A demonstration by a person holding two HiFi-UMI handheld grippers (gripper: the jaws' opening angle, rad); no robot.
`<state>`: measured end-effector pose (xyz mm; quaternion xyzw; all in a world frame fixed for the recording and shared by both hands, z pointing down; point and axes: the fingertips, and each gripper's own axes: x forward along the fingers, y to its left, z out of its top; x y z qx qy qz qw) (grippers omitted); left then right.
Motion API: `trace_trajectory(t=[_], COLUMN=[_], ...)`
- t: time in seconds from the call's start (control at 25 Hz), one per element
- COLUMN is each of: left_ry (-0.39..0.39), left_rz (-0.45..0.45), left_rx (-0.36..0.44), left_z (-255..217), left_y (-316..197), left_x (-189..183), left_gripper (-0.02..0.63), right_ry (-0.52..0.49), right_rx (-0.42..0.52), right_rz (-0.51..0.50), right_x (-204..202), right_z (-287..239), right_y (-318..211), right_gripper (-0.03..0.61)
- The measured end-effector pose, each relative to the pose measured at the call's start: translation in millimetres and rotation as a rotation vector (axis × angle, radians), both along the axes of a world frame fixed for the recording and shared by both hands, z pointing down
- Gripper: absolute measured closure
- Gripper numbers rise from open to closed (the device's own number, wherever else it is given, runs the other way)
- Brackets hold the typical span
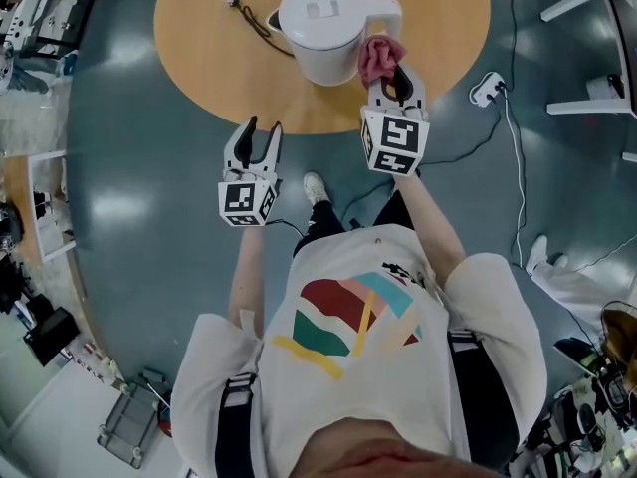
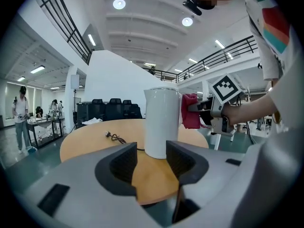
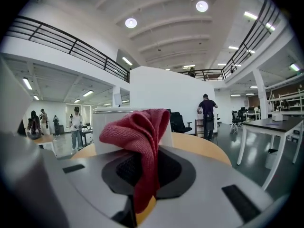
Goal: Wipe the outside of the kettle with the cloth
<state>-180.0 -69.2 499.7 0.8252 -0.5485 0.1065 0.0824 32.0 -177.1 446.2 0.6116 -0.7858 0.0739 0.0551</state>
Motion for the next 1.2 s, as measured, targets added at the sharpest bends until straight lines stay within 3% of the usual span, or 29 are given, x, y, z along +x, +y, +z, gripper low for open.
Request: trace_trajectory(t=[0.24, 0.56, 0.72, 0.88, 1.04, 1.2], left_ry=[-0.008, -0.009, -0.015, -0.012, -0.017, -0.010], left_rz=[0.041, 0.058, 0.073, 0.059, 0.045, 0.079], left_rx=[-0.008, -0.001, 0.001, 0.007, -0.005, -0.037], left_z=[3, 2, 2, 2, 8, 21], left_y=[-3, -6, -2, 1, 5, 14], left_x=[-19, -14, -12, -25, -41, -49], left_gripper=[0.380, 0.380, 0.380, 0.380, 0.380, 0.380], right_ry=[-0.040, 0.001, -0.007, -0.053, -0.061, -0.019], right_rx=[0.003, 0.074, 0.064, 0.041, -0.002, 0.002], right_rz=[0.030, 0.010, 0.006, 0.065, 0.013, 0.025], right_x=[-6, 2, -8, -7, -49, -105], right_z=[8, -21, -15, -6, 28, 57], right_y=[4, -29, -13, 18, 55, 49], right_gripper=[0.531, 0.531, 0.531, 0.531, 0.531, 0.532])
